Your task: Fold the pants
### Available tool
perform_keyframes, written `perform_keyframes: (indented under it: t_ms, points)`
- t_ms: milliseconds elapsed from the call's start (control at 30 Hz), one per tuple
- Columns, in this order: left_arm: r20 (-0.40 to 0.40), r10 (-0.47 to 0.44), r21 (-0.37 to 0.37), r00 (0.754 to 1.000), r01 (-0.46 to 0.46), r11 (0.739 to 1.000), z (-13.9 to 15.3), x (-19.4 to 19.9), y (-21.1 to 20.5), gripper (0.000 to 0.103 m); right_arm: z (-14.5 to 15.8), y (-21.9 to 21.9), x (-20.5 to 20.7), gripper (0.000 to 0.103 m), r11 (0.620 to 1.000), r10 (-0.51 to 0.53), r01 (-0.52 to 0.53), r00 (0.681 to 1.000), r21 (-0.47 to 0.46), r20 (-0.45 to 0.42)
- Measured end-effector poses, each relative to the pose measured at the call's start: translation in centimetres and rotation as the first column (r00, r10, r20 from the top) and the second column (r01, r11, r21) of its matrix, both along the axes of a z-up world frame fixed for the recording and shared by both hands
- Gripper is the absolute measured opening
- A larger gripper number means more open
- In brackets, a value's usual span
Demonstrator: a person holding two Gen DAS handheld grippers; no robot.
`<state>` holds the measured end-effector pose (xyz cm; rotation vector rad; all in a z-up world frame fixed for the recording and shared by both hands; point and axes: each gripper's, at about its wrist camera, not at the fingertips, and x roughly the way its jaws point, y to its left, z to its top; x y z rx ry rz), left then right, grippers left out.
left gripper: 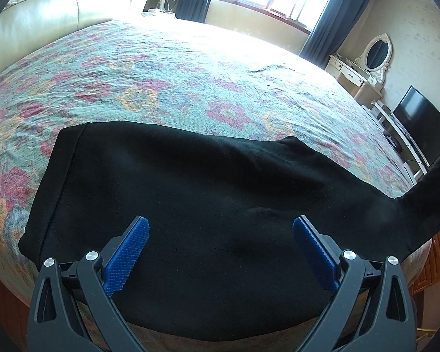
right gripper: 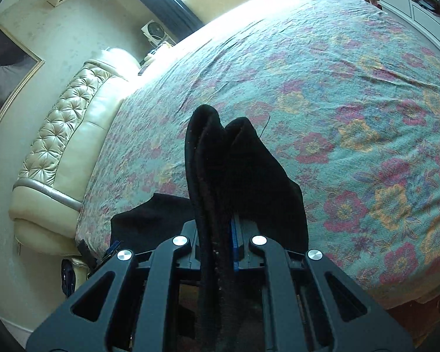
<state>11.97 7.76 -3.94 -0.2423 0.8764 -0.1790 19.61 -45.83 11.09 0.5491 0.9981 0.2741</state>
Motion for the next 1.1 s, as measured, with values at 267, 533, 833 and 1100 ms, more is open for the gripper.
perform_keyframes:
  t_ms: [267, 533, 833, 1100]
  points:
    - [0.018, -0.006, -0.008, 1.000, 0.006, 1.000, 0.3, -0.7, 0.5, 0.098, -1.3, 8.1, 2.2, 0.011, 0.997, 0.065, -0.067, 0.997, -0.048, -0.034]
    - [0.021, 0.022, -0.034, 1.000, -0.022, 0.999, 0.2, -1.3, 2.0, 0.098, -4.8, 15.3, 3.9, 0.011, 0.983, 0.127, -0.139, 0.986, -0.120, -0.103]
    - [0.027, 0.030, -0.060, 0.999, -0.028, 0.998, 0.5, -1.6, 2.5, 0.098, -11.5, 21.2, 5.8, 0.011, 0.938, 0.126, -0.185, 0.970, -0.294, -0.207]
    - [0.030, 0.034, -0.074, 0.999, -0.032, 0.997, 0.7, -1.6, 2.7, 0.098, -15.6, 24.3, 6.0, 0.028, 0.921, 0.132, -0.213, 0.958, -0.325, -0.253]
